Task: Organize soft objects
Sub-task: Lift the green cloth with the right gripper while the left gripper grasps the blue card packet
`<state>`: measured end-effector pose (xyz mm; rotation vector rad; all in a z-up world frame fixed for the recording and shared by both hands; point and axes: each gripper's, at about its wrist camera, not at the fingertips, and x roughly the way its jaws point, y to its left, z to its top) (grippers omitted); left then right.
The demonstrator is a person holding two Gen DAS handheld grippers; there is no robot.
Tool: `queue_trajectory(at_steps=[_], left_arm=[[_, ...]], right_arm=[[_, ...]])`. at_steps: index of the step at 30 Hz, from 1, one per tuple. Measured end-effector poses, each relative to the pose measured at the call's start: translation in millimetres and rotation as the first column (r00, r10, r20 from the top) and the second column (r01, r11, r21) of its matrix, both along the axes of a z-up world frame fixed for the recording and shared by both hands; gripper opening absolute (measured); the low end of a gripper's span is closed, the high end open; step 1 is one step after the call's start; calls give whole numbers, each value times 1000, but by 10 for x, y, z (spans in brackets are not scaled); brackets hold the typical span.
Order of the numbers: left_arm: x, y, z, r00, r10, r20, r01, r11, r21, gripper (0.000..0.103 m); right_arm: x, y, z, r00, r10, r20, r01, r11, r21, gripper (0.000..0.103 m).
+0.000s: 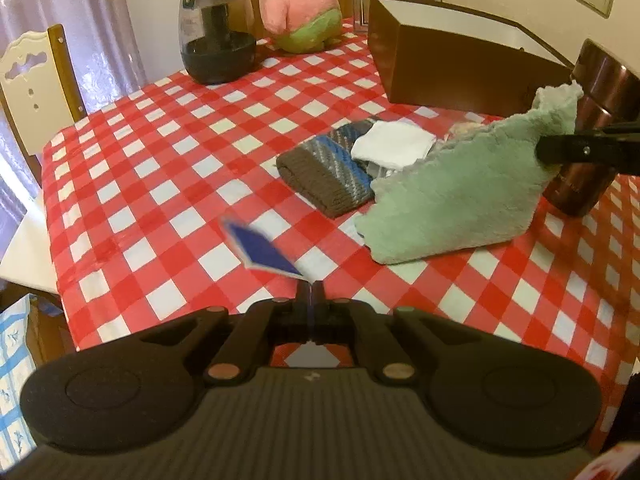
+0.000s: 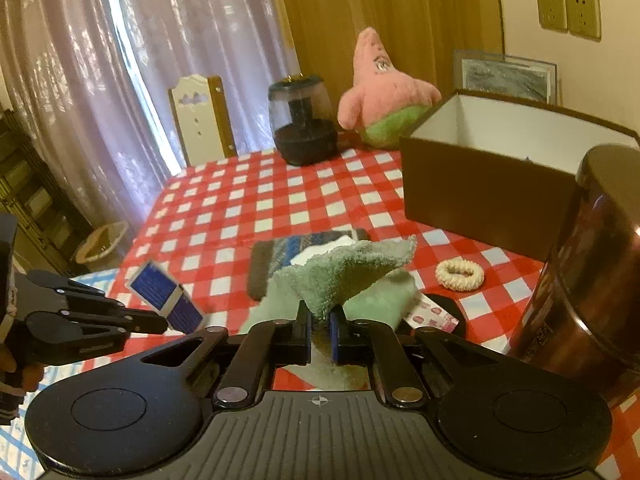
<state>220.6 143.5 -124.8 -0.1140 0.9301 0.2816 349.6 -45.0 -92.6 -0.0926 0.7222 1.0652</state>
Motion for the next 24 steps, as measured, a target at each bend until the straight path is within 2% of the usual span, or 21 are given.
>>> queue_trajectory(at_steps=[4,6,11,13,18,20,24], left_arm=[[2,-48,78,1000,-4,-2,4,1000,3,1],[-12,-30,74,1000,13,0,-13,999,-37,6],[-30,92,-94,986,167,-26,-168,980,-102,16],[-40,96,-108,983,181,-15,-181,978,-105,22],[-54,185,-117,970,244,2,-240,955,-173,22],[-56,200,-135,966,256,-18,-255,951,-173,22],[-115,114,-126,977,200,-67,-207,971,-121,22]], right_arm=[[-55,-60,134,1000,6,19,-7,1000,31,8],[-79,-96,166,1000,5,28,-6,999,38,8],[-68,-140,68,1000,-13,4,13,1000,5,8],[-55,-158,25,1000,-21,-9,21,1000,-3,8],[0,-141,-19,999,-36,-19,36,999,-15,8],[18,-123,-4,999,-36,-15,36,999,-9,8],[24,-79,8,1000,-20,-8,20,1000,-7,8]])
